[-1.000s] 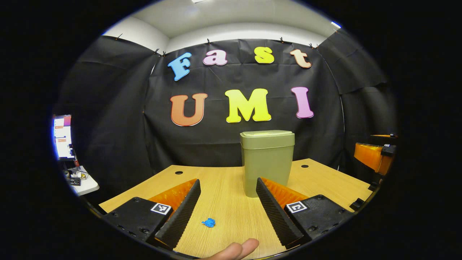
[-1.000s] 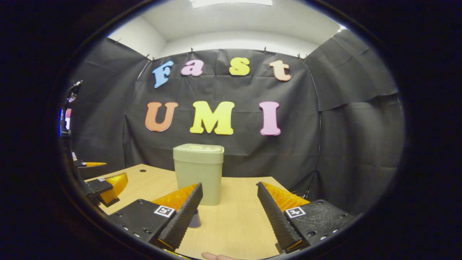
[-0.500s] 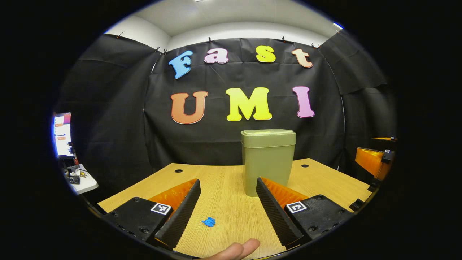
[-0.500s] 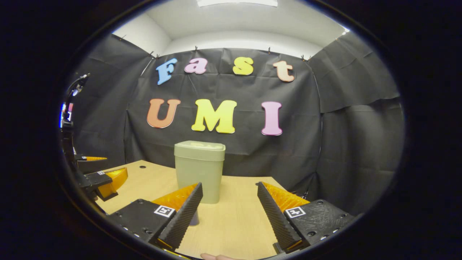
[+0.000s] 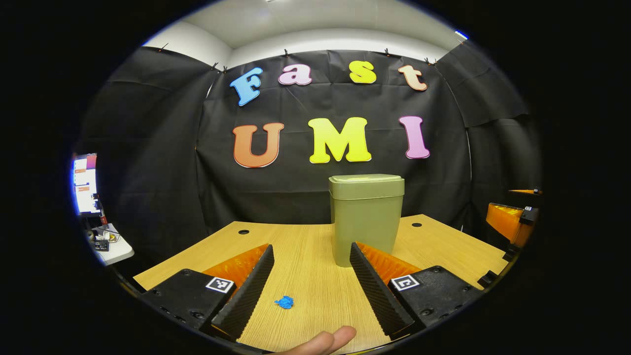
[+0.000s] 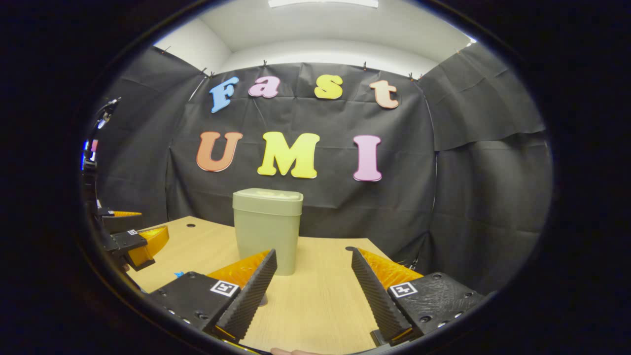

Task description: Press the lid of the desktop garbage bin to open it, pick up the crumpled paper on the desktop and throw it into the bin, then pick up the pop can on the desktop and drop it into the bin, and finally close the garbage bin lid.

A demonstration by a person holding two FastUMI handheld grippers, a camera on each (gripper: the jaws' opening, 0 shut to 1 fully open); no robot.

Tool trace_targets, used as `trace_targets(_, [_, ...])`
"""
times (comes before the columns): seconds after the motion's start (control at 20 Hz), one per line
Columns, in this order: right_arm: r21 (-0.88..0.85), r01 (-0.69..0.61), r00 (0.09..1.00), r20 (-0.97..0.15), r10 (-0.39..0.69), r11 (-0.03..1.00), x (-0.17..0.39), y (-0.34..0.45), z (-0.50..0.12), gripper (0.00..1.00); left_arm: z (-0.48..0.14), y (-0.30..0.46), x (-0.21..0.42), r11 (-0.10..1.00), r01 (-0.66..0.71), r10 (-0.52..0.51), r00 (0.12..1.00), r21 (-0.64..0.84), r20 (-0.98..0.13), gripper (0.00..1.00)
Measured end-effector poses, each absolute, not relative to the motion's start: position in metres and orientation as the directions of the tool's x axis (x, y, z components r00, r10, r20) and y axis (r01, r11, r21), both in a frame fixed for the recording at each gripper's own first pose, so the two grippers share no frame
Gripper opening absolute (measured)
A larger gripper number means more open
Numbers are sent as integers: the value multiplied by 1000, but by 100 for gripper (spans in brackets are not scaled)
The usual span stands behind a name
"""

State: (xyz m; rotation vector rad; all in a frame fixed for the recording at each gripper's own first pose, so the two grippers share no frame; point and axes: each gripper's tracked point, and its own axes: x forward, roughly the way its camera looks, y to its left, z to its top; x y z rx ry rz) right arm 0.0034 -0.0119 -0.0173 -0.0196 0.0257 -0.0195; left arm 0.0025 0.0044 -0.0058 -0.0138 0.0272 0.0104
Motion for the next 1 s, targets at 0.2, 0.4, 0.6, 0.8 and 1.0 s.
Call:
trace_targets(0.2, [-1, 39, 998, -41, -39, 999, 9, -14, -17, 87, -6, 7, 3, 1000, -21, 21, 999, -15, -31, 99])
trace_targets(0.4, [-19, 8, 998, -59, -9, 1000, 18, 0, -18, 39, -8, 7, 4, 1000, -25, 24, 999, -15, -35, 99])
trace_targets(0.6, [-27, -14, 997, -77, 12, 1000, 26, 14, -17, 20, -9, 10, 6, 999, -31, 30, 999, -17, -38, 99])
trace_targets(0.8, [-20, -11, 998, -68, 10, 1000, 27, 26, 1, 4, -15, 13, 9, 999, -37, 35, 998, -33, -59, 99])
trace_targets(1.0, [-23, -48, 998, -31, 47, 999, 51, 50, 27, 0, -16, 19, 11, 998, -43, 41, 997, -39, -69, 99])
